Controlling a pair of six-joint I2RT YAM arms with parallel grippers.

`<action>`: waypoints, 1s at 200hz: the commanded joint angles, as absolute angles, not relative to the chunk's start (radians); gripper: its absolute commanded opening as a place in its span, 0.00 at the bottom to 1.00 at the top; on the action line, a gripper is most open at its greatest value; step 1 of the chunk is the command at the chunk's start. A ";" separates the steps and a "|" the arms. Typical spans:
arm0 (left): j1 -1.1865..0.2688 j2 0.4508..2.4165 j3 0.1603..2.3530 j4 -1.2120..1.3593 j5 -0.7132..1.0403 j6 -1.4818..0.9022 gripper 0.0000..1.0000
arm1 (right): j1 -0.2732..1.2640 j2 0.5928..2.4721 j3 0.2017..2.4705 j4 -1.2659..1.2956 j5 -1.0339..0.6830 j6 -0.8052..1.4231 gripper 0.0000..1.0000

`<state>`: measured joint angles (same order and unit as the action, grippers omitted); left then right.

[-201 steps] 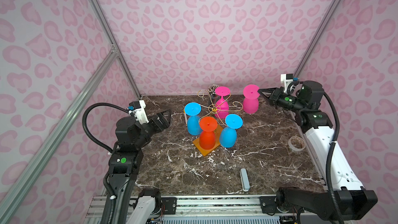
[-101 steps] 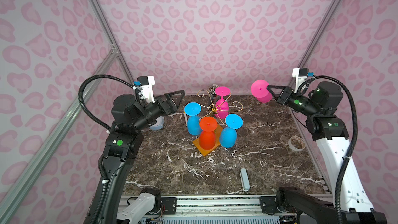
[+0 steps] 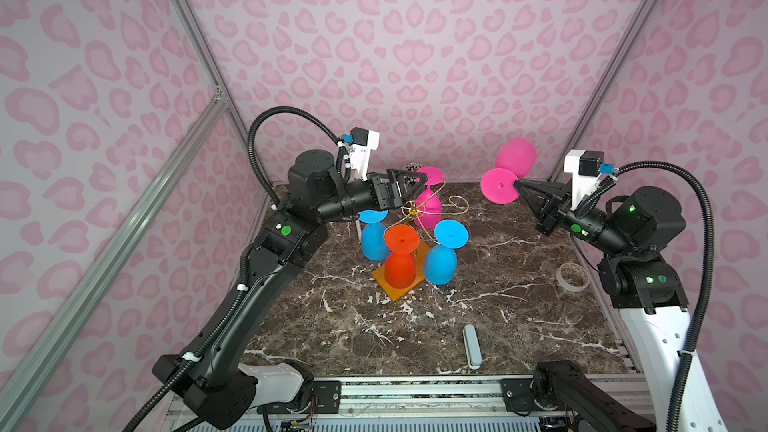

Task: Take the wine glass off the wine glass rack
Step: 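Carry the pink glass toward the left gripper while the left gripper reaches to meet it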

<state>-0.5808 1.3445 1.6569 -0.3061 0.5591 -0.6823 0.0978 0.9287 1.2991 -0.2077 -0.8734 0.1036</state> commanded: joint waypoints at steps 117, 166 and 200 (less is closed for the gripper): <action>-0.774 1.538 1.774 -0.233 0.652 -0.676 0.86 | 0.279 0.804 1.224 -0.331 -0.863 -0.499 0.00; -0.795 1.562 1.773 -0.224 0.673 -0.693 0.78 | 0.305 0.789 1.201 -0.334 -0.840 -0.545 0.00; -0.802 1.586 1.770 -0.181 0.708 -0.728 0.71 | 0.341 0.787 1.195 -0.330 -0.806 -0.567 0.00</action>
